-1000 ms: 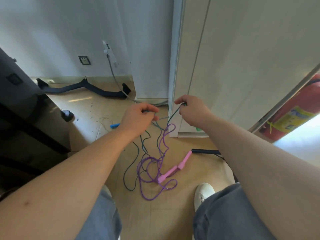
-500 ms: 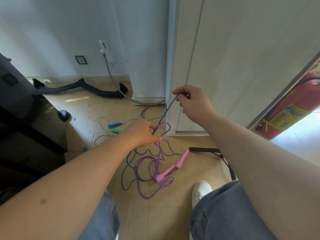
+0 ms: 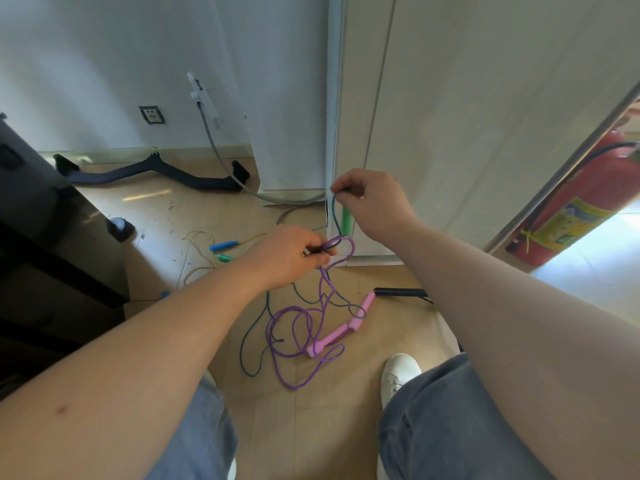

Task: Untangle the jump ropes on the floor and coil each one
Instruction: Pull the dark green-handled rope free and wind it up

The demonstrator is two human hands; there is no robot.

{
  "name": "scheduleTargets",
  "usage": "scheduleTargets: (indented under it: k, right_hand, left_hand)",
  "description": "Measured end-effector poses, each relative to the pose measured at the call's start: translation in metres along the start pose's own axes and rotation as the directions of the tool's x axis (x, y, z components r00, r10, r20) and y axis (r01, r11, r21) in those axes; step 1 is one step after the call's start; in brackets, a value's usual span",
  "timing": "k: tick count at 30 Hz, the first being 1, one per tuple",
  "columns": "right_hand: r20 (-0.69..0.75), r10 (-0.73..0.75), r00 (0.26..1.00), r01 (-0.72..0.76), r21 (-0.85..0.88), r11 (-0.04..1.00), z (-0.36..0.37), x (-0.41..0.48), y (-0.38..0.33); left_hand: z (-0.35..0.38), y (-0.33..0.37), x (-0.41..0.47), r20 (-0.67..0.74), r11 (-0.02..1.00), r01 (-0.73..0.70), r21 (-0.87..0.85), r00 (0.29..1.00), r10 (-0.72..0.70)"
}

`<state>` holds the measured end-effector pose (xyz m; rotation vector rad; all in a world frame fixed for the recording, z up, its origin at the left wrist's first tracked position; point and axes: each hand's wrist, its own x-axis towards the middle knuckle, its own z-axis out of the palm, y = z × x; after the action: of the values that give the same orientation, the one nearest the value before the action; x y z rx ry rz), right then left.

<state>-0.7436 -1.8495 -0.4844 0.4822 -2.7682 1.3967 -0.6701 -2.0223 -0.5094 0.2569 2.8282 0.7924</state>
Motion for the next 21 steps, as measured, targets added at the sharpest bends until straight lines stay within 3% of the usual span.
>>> scheduleTargets:
  k: [6, 10, 13, 18, 21]
  right_hand:
    - [0.224, 0.054, 0.973, -0.059, 0.019, 0.998, 0.0099, -0.0014, 0.0031]
    - [0.232, 0.103, 0.967, -0.101, -0.021, 0.995, 0.0077, -0.0006, 0.0045]
    - [0.321, 0.172, 0.931, -0.169, -0.040, 0.985, 0.0080, -0.0054, 0.0050]
    - [0.454, 0.290, 0.843, -0.394, 0.153, 0.906, 0.0085, -0.0071, 0.0054]
    - [0.545, 0.240, 0.803, -0.392, 0.180, 0.902, 0.0068, -0.0060, 0.0077]
  left_hand:
    - [-0.0005, -0.0025, 0.0000, -0.095, 0.994, 0.021, -0.109, 0.995, -0.031]
    - [-0.0019, -0.0003, -0.0013, -0.122, 0.985, 0.015, -0.169, 0.992, -0.036]
    - [-0.0043, 0.0016, 0.0002, -0.176, 0.966, 0.046, -0.253, 0.980, -0.092]
    - [-0.0060, -0.0004, 0.0019, -0.177, 0.932, 0.137, -0.335, 0.963, -0.205]
    - [-0.0079, 0.0020, 0.0008, -0.166, 0.912, 0.155, -0.380, 0.958, -0.232]
